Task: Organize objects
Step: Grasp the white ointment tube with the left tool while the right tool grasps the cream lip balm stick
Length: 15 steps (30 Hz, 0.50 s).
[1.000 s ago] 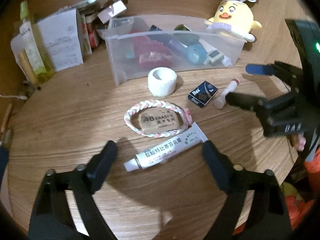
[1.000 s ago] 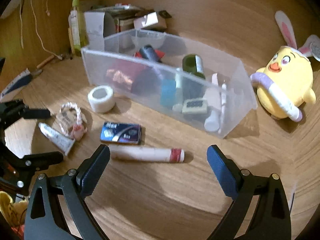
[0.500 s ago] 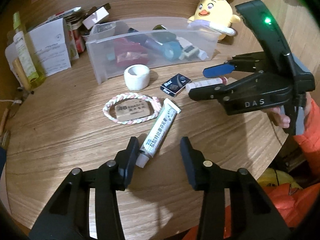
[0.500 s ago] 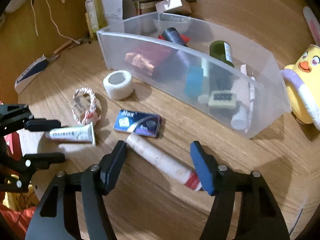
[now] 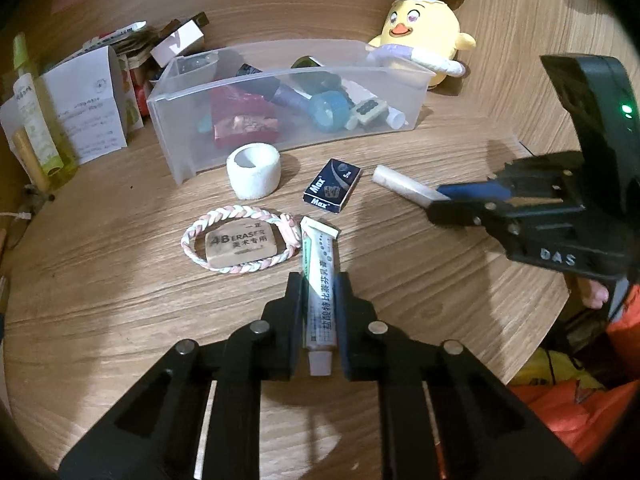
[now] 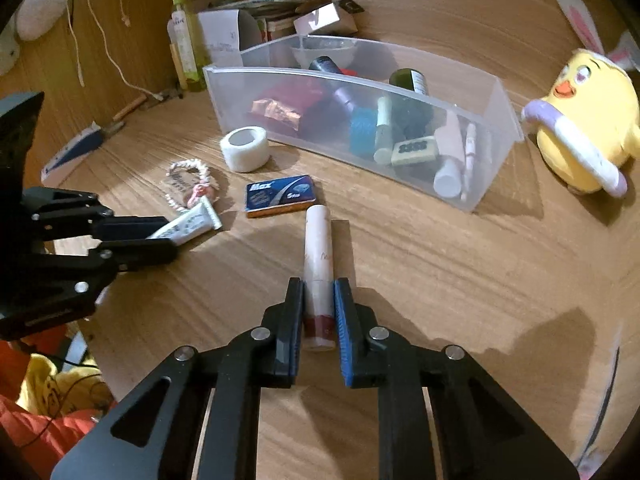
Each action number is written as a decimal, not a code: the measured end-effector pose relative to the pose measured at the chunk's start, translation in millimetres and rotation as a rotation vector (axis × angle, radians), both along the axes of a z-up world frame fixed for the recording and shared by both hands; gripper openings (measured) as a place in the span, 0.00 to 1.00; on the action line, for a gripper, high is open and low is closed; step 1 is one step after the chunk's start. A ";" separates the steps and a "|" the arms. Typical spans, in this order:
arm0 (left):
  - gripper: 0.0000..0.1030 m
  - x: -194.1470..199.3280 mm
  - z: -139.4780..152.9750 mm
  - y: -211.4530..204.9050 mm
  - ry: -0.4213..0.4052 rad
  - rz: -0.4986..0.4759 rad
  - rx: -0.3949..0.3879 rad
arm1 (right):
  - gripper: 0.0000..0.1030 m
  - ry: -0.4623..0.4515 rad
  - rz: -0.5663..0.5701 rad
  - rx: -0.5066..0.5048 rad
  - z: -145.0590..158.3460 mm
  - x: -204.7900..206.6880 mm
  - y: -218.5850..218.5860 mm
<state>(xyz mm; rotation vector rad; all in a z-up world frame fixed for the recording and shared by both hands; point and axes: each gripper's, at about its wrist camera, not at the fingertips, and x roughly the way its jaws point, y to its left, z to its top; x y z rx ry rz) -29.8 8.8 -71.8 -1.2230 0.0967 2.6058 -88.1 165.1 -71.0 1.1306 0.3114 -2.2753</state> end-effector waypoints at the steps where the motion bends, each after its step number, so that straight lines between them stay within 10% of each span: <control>1: 0.14 0.1 -0.2 0.5 0.001 0.004 -0.001 | 0.13 0.001 -0.008 -0.015 0.6 3.0 1.7; 15: 0.14 -14.6 35.5 0.0 0.098 0.068 0.108 | 0.13 0.125 -0.107 -0.149 51.4 3.4 17.1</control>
